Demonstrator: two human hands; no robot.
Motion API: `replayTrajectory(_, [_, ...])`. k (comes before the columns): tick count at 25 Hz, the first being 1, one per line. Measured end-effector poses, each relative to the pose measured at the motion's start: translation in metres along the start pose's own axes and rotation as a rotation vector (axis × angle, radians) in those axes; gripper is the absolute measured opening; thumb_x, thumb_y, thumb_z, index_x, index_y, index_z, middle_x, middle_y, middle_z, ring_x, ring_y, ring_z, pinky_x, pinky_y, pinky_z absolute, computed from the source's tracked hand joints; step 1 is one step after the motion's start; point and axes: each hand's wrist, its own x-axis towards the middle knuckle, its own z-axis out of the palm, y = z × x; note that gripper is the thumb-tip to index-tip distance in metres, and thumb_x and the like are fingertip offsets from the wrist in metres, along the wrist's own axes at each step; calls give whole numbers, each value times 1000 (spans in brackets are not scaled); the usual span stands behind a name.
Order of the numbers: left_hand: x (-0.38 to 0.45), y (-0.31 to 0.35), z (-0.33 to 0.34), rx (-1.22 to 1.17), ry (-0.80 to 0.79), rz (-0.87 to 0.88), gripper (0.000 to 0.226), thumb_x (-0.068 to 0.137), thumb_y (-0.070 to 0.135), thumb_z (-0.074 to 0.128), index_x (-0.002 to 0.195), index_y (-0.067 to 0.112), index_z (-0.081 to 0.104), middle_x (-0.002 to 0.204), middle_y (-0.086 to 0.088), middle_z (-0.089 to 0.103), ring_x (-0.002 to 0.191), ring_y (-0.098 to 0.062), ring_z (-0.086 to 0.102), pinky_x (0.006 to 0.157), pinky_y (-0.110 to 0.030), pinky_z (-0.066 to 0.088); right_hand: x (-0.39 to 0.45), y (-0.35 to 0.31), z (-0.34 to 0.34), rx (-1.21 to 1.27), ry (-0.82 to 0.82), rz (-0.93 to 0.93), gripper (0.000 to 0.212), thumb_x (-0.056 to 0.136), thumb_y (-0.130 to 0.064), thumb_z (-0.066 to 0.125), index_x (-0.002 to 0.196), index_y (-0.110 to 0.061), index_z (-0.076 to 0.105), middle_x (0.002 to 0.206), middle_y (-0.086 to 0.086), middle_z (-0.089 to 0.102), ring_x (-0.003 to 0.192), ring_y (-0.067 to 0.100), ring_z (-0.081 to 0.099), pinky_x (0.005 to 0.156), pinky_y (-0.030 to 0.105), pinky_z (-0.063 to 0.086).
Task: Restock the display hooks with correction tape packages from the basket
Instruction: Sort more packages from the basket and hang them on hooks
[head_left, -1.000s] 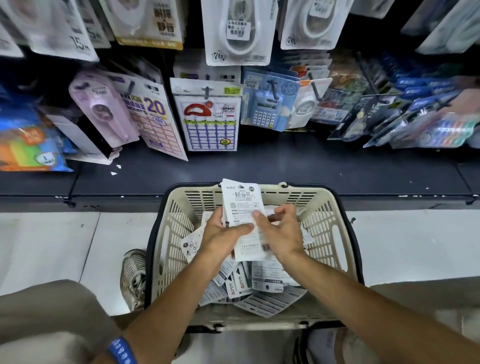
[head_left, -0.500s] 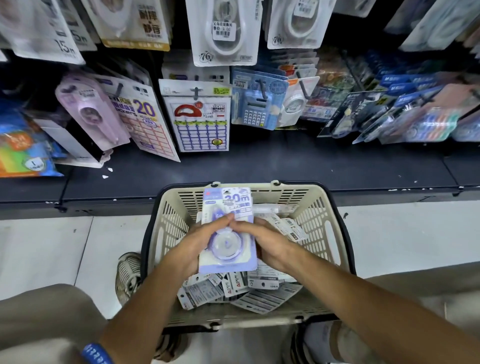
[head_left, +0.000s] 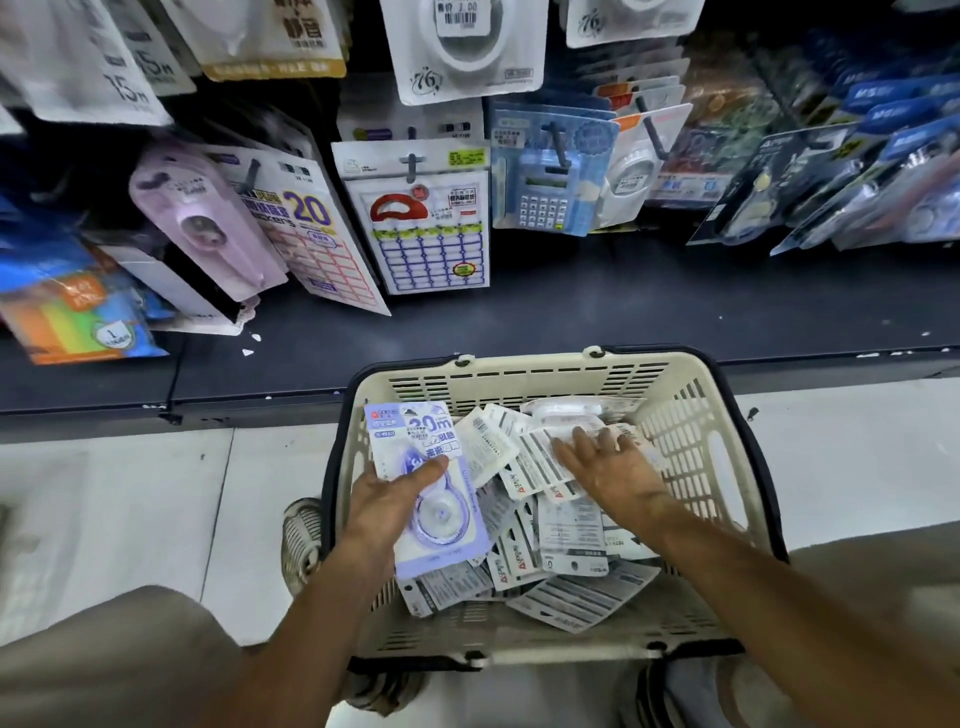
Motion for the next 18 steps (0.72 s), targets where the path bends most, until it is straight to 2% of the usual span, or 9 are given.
replayTrajectory(2, [4, -10, -1, 4, 8, 11, 41, 71, 25, 92, 106, 15, 75, 92, 0, 81, 82, -21, 78, 69, -31, 57, 17, -12, -5, -21, 138, 0, 70, 88, -5, 61, 144, -5, 19, 132, 23, 50, 108, 36, 58, 88, 44, 52])
replayTrajectory(4, [9, -13, -4, 7, 43, 33, 35, 73, 21, 91, 104, 13, 77, 95, -2, 81, 81, -22, 78, 77, -35, 59, 28, -7, -12, 131, 209, 45, 40, 93, -9, 52, 131, -12, 42, 112, 12, 67, 89, 26, 64, 70, 36, 48])
replayTrajectory(6, [12, -13, -4, 67, 89, 94, 34, 77, 14, 88, 108, 10, 76, 102, -6, 79, 85, -22, 75, 86, -36, 56, 30, 19, -31, 333, 176, 40, 30, 95, -21, 56, 124, -27, 59, 104, 1, 73, 84, 21, 64, 69, 32, 44])
replayTrajectory(8, [10, -12, -2, 127, 96, 142, 38, 79, 7, 86, 114, 7, 73, 109, -9, 77, 92, -23, 72, 93, -37, 53, 23, 53, -49, 673, 64, 52, 16, 85, -34, 73, 101, -38, 71, 91, -15, 74, 83, 14, 67, 69, 27, 46])
replayTrajectory(10, [5, -9, 2, 124, 64, 148, 43, 78, 6, 86, 118, 6, 71, 112, -11, 76, 99, -26, 73, 98, -41, 54, 7, 74, -63, 1134, -111, 36, 16, 75, -31, 85, 87, -32, 74, 85, -16, 76, 84, 13, 72, 71, 26, 54])
replayTrajectory(12, [-2, -2, 7, 146, -4, 152, 42, 76, 10, 88, 115, 10, 72, 110, -9, 77, 98, -24, 74, 92, -39, 58, -12, 72, -71, 1573, -216, -17, 29, 73, -22, 88, 99, -20, 75, 103, -1, 79, 96, 20, 74, 84, 32, 58])
replayTrajectory(14, [-12, 2, 12, 153, -102, 134, 47, 73, 17, 90, 116, 14, 71, 111, -7, 78, 98, -24, 75, 92, -40, 58, -21, 58, -77, 1922, -221, -46, 38, 75, -18, 86, 110, -11, 73, 114, 11, 76, 102, 26, 73, 87, 35, 58])
replayTrajectory(16, [-19, 7, 16, 60, -174, 48, 65, 66, 35, 91, 123, 14, 67, 115, -9, 76, 103, -30, 73, 99, -49, 55, -23, 35, -88, 2107, -123, -9, 34, 77, -24, 80, 109, -14, 73, 114, 12, 75, 100, 25, 73, 86, 36, 59])
replayTrajectory(18, [-26, 16, 17, -46, -269, -29, 77, 62, 61, 83, 126, 20, 68, 115, -9, 77, 106, -34, 73, 99, -54, 54, -20, 5, -98, 2009, 32, 79, 29, 85, -40, 73, 108, -21, 72, 109, 7, 77, 99, 25, 73, 90, 40, 57])
